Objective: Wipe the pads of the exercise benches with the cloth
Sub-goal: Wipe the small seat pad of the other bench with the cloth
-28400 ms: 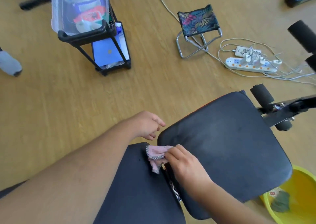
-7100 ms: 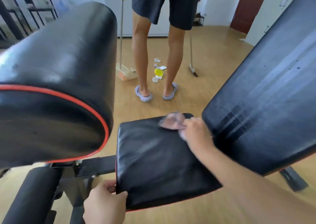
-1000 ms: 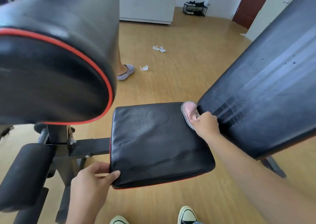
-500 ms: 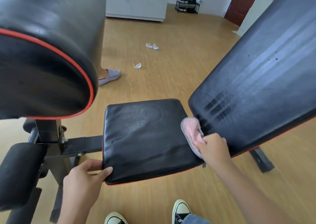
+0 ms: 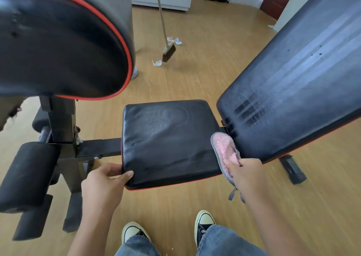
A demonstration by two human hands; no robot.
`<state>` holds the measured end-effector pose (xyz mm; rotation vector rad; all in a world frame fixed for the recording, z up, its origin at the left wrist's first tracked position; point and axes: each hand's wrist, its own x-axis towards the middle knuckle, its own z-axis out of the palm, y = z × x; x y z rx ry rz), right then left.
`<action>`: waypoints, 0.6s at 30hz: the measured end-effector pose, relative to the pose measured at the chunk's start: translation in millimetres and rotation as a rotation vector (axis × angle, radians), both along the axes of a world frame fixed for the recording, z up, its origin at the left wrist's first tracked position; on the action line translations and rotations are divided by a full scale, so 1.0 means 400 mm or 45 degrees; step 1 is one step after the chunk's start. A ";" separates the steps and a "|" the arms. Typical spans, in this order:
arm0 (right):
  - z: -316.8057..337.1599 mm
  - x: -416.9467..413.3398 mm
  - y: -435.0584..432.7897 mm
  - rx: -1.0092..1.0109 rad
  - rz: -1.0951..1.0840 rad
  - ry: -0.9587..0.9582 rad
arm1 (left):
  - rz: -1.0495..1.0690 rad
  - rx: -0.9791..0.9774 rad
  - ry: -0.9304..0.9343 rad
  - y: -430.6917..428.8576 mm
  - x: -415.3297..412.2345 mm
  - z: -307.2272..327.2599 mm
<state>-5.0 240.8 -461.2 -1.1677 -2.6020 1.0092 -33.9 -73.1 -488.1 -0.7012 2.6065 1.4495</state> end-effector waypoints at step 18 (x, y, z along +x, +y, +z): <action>-0.055 0.020 -0.377 -0.810 -0.242 0.002 | 0.009 -0.013 -0.018 0.010 0.002 0.017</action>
